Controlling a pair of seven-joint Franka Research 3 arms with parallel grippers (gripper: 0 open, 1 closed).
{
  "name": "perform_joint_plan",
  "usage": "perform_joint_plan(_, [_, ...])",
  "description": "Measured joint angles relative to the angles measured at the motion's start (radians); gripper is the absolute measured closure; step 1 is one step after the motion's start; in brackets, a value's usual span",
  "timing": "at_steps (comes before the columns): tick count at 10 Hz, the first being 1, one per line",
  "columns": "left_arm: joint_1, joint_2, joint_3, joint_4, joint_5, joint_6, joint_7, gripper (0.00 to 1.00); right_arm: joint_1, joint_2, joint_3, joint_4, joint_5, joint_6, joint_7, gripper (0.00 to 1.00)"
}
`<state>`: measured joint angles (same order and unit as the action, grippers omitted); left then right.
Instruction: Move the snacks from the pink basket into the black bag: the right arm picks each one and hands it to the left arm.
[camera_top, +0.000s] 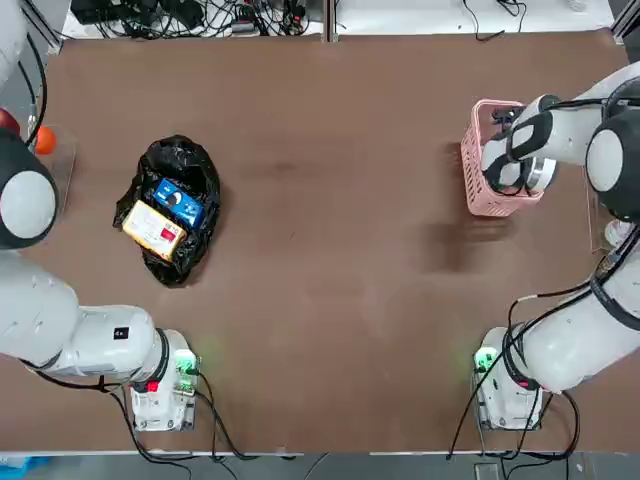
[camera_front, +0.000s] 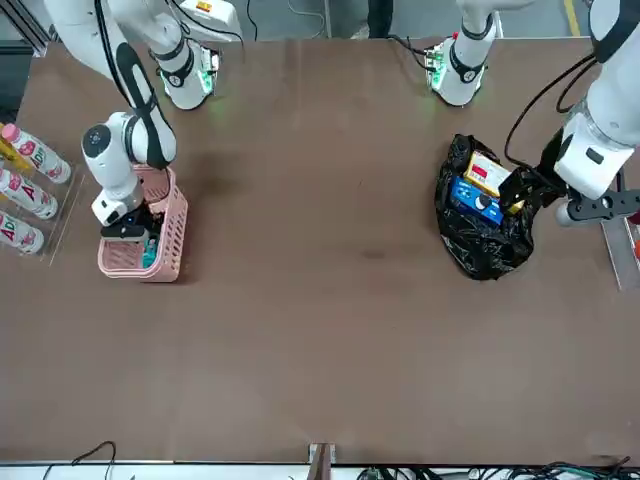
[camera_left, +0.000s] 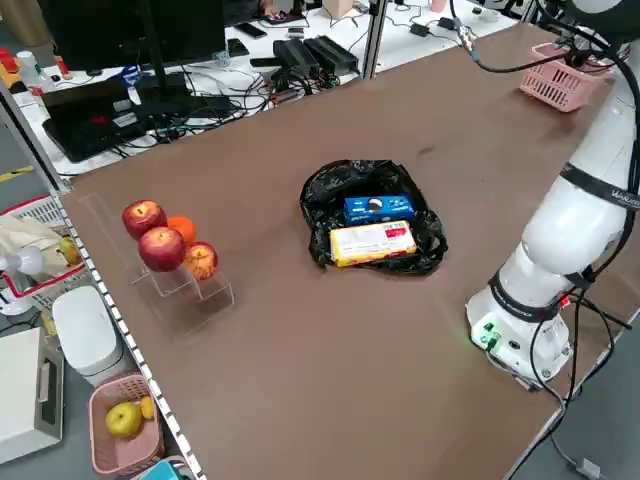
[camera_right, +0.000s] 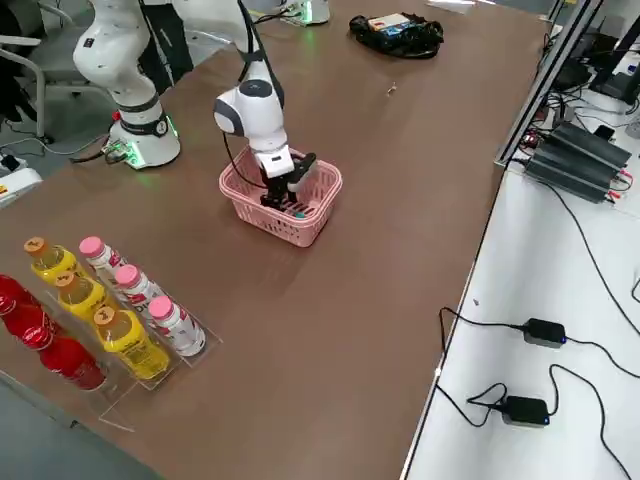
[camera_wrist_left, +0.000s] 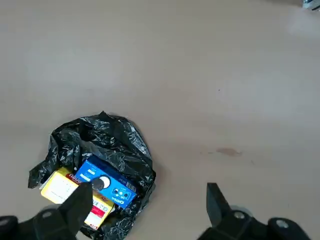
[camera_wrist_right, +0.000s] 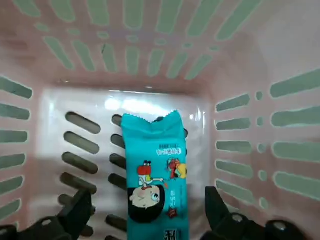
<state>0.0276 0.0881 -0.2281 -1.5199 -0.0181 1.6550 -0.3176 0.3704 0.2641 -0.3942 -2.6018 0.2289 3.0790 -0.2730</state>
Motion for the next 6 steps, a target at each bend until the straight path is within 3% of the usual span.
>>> perform_joint_plan(6, [-0.002, 0.009, -0.005, 0.0, 0.0, 0.0, 0.0, 0.0, 0.007, 0.037, 0.001, 0.0, 0.0, 0.06, 0.0, 0.01])
